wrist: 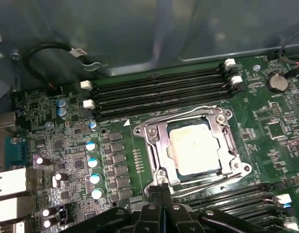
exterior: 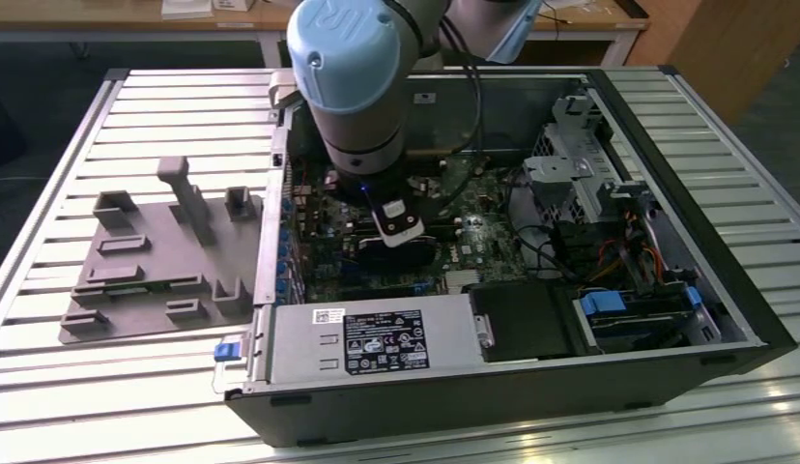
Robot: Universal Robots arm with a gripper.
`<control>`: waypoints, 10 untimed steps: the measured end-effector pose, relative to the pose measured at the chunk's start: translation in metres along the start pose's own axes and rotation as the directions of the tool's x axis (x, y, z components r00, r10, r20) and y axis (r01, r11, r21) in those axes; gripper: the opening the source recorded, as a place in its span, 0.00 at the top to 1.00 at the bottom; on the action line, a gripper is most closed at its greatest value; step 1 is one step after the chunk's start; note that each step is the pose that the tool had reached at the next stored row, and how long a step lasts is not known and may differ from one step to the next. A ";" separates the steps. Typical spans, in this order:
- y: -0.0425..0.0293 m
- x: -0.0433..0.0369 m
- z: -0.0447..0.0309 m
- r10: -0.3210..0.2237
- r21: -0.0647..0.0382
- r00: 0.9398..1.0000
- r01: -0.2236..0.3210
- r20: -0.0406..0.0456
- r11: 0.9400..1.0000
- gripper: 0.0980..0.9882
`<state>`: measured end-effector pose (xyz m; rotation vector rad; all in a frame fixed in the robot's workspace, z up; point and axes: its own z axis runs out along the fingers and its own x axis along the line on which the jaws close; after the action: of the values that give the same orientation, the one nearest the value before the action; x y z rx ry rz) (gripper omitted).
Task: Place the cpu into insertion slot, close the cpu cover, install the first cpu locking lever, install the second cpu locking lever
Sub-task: 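Install the second cpu locking lever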
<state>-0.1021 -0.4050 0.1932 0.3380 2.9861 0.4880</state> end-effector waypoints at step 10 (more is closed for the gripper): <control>-0.0004 0.0037 0.0039 0.000 -0.001 1.000 0.000 0.000 1.000 1.00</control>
<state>-0.1052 -0.4033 0.1892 0.3381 2.9860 0.4893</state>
